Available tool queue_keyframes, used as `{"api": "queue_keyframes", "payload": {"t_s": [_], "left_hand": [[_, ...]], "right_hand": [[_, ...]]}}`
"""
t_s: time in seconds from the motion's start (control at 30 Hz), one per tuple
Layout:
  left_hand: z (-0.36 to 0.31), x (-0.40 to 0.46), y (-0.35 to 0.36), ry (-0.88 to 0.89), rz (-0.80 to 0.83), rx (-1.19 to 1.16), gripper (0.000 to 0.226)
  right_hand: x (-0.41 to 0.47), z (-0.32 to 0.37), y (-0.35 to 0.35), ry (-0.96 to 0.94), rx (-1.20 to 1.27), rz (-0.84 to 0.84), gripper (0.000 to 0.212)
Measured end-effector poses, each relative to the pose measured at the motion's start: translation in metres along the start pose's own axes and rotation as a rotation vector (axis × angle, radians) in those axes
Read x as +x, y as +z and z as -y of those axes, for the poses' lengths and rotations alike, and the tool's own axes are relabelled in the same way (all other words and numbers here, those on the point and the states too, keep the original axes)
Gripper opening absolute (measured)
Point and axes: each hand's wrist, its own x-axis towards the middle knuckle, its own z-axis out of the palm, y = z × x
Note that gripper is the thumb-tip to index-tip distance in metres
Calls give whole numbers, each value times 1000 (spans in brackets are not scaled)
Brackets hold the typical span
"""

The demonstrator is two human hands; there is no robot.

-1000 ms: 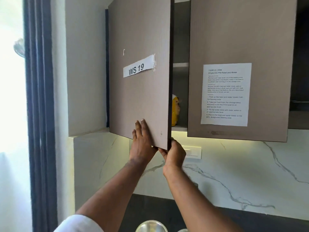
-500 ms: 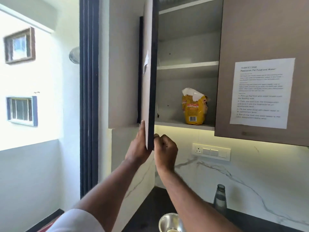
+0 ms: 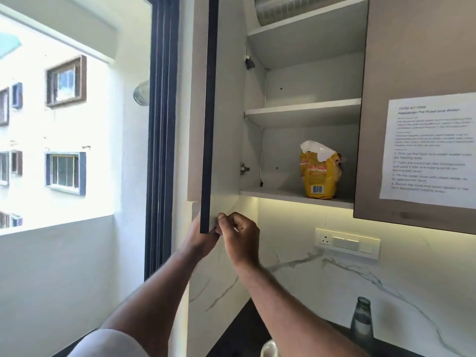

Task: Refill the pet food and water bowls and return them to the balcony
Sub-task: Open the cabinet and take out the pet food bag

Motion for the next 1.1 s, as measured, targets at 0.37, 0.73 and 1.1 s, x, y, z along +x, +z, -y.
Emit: {"api": "queue_keyframes", "payload": {"t_s": [0.37,0.73,1.1], "left_hand": [[17,-46,58,-385,176,173,121],[-32,5,170,-206,164,5,90],[-41,118,216,-112,41,-174,64]], "right_hand": [[20,-24,-54,-3,-198,-83,17],[63,-52,-170,110,-482,-289,62],[142,-76,-201,39,-567,-443,69]]}}
